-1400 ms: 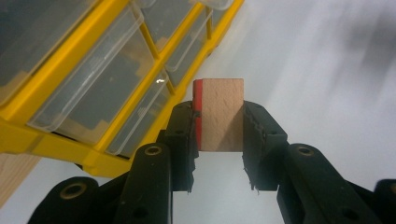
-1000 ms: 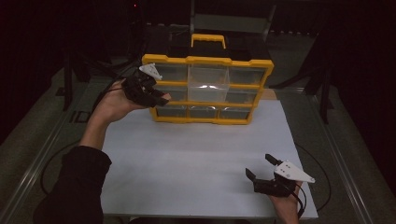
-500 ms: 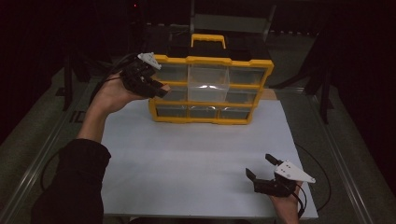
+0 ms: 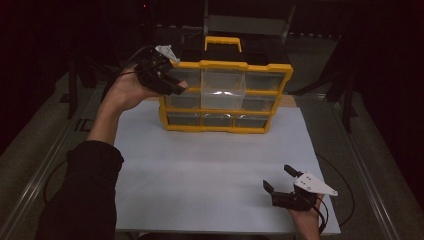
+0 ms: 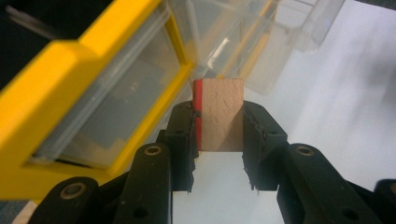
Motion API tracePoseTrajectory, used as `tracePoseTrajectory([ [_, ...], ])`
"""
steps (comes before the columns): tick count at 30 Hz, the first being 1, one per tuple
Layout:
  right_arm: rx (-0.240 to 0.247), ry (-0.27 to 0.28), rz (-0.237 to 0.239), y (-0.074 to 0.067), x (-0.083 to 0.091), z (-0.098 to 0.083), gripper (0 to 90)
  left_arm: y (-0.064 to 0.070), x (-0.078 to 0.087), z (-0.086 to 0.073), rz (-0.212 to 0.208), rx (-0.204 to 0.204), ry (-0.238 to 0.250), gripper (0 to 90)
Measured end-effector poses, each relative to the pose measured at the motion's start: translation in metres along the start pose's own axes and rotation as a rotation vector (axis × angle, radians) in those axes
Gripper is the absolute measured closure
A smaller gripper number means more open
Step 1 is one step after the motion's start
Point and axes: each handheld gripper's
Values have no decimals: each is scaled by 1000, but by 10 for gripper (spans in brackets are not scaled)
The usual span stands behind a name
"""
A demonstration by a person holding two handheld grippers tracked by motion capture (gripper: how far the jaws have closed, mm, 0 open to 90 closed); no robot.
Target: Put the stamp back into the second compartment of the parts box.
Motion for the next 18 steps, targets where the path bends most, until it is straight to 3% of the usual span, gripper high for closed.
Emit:
tracePoseTrajectory([
  [7,-7,4,3,1,1,0,70,0,7,16,-13,-43,10,666],
  [18,-14,6,5,1,2,-1,70,5,9,39,-4,-61,20,666],
])
Point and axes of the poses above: each handheld gripper's, and its own axes: x roughly backward along the jaws, z roughly out of its top, y roughly to its right, and after that the axes turned 10 degrees about -y, right-handed
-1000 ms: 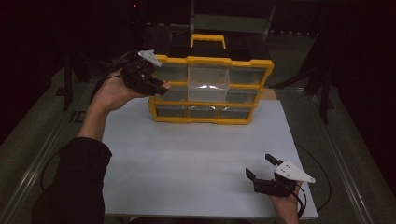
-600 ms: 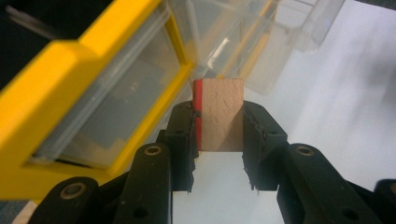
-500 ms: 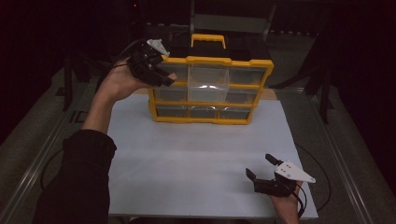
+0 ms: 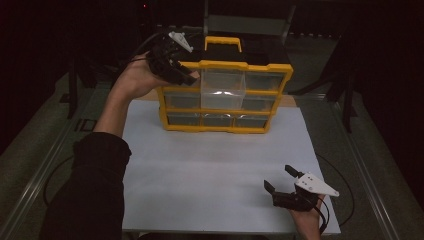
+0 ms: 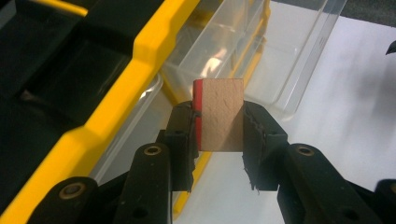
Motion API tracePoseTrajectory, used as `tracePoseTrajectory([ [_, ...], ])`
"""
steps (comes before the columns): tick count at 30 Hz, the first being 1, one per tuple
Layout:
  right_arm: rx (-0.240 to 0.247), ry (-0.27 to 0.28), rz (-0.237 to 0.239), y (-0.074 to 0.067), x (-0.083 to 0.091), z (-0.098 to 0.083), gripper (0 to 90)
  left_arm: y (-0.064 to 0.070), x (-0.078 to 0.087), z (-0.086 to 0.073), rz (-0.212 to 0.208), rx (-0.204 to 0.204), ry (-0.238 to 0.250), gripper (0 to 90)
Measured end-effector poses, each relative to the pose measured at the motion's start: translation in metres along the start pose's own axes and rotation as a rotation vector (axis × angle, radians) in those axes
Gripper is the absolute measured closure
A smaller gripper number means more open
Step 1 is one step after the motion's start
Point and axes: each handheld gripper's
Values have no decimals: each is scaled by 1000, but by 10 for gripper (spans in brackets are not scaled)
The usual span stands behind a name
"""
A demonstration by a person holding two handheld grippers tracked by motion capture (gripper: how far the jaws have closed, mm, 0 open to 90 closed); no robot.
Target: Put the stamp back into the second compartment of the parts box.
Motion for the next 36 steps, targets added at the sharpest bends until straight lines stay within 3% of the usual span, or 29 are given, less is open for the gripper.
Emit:
tracePoseTrajectory([
  [11,2,2,-1,0,0,0,70,8,-3,17,23,-3,29,660],
  [26,2,3,-3,0,1,0,70,20,-20,36,-15,-21,19,658],
  [31,-2,4,-3,0,1,0,70,20,-22,36,-24,-16,19,590],
  [32,-2,6,-4,1,1,0,71,18,-22,33,-45,0,25,582],
  [36,-2,4,-4,0,1,0,71,15,-19,27,-54,29,40,515],
])
Point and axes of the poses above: each handheld gripper's, and its own axes: x roughly backward along the jaws, z roughly out of its top, y roughly to its right, and after that the axes turned 10 degrees about -y, right-handed
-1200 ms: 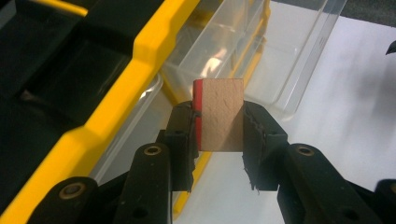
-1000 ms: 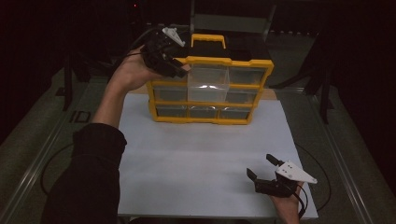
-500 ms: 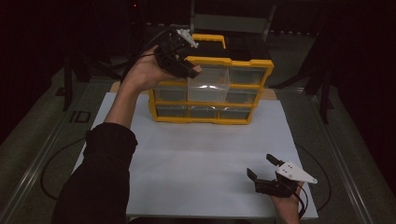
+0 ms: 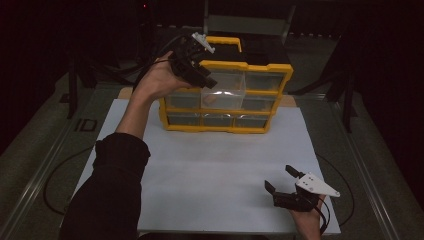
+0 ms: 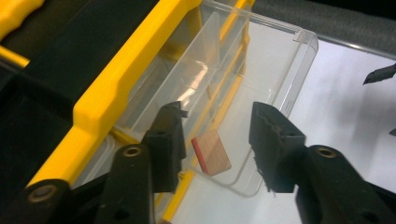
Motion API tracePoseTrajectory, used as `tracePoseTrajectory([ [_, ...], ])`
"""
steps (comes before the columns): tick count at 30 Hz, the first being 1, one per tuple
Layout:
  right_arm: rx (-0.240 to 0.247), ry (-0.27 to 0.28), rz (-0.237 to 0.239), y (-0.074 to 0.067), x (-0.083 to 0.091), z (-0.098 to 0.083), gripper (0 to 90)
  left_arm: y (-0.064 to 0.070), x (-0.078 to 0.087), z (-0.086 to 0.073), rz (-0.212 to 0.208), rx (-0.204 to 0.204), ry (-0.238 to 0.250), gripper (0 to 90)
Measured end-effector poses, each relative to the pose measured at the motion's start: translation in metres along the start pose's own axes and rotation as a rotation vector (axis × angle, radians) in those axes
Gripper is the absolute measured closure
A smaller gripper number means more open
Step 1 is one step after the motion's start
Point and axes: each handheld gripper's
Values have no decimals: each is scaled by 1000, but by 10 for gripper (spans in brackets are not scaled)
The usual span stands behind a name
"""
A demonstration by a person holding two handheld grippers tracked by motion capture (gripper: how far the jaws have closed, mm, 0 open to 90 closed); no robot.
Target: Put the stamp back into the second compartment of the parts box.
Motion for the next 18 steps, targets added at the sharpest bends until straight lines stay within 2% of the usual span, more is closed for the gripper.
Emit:
tracePoseTrajectory([
  [3,1,-1,2,0,0,0,70,-2,3,-4,-3,12,10,480],
  [6,0,0,-2,0,0,0,71,-6,12,-14,-1,45,38,400],
  [9,0,-1,-2,0,0,0,70,-6,16,-20,19,63,46,285],
  [10,0,-2,-2,0,0,0,70,-7,20,-26,30,72,52,285],
  [11,1,-2,-3,0,0,0,70,-8,21,-29,38,77,54,226],
  [13,2,-3,-4,0,0,0,70,-8,24,-36,50,91,64,165],
  [16,4,-4,-4,0,0,0,71,-9,24,-40,53,98,69,142],
  [17,4,-3,-1,-1,-1,0,70,-9,22,-53,80,122,67,71],
  [18,4,-3,-1,-1,-1,0,70,-9,22,-53,80,122,67,68],
])
Point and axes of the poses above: each handheld gripper's, and its own axes: x roughly backward along the jaws, z roughly out of its top, y roughly to its right, and after that the axes turned 10 degrees about -y, right-handed
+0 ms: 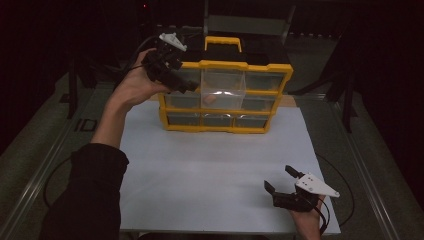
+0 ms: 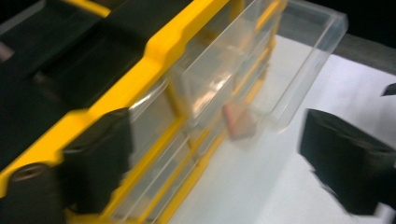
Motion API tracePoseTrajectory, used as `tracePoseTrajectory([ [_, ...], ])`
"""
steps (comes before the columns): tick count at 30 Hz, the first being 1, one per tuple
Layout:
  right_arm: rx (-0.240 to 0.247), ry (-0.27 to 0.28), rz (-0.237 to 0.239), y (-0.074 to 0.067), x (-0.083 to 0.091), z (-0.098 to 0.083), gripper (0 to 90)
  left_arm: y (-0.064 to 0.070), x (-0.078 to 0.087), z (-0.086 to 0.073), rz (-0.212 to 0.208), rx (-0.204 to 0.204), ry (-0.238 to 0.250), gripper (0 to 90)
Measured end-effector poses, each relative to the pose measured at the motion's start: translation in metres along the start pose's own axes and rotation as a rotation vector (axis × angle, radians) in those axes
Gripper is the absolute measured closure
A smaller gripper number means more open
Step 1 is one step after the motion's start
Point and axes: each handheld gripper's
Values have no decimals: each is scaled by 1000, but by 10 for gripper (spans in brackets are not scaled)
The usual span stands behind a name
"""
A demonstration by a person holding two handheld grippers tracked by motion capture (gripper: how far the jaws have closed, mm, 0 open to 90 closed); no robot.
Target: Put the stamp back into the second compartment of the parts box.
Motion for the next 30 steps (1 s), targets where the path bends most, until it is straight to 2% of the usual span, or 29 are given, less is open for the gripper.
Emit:
tracePoseTrajectory([
  [1,-1,0,-1,0,0,0,70,0,0,0,0,0,0,68],
  [4,-1,-2,-2,-1,0,0,70,2,-10,-22,23,14,-10,66],
  [8,8,-2,-3,-1,0,0,70,3,-19,-42,14,38,20,34],
  [10,7,-2,-4,-1,0,0,70,3,-19,-42,14,38,20,33],
  [11,8,-3,-3,-1,0,0,71,8,-27,-56,41,44,14,14],
  [14,9,-2,-2,-1,0,0,70,15,-38,-72,89,41,-10,9],
  [15,9,-2,-2,-1,0,0,70,15,-38,-72,89,41,-10,7],
  [16,8,-2,-2,-1,-1,0,70,22,-45,-85,124,33,-18,7],
  [17,12,-3,-2,-1,0,0,70,26,-49,-92,140,36,-19,5],
  [21,11,-2,2,-2,-1,-1,70,41,-62,-128,170,27,-17,4],
  [22,11,-2,1,-2,-1,0,70,44,-64,-135,178,20,-15,5],
  [23,11,-2,1,-2,-1,0,70,44,-64,-135,178,20,-15,5],
  [24,13,-5,1,-3,-1,0,70,49,-69,-154,189,22,-17,4],
  [26,14,-3,3,-3,-2,0,70,53,-72,-173,190,35,-4,4],
  [27,13,-4,4,-3,-2,0,71,53,-72,-173,190,35,-4,4],
  [28,12,-5,4,-4,-3,0,71,57,-74,-193,188,58,21,4],
  [30,16,-6,6,-4,-4,0,70,61,-75,-211,182,88,53,2],
])
Point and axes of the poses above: each handheld gripper's, and its own axes: x roughly backward along the jaws, z roughly out of its top, y roughly to its right, and after that the axes turned 10 degrees about -y, right-handed
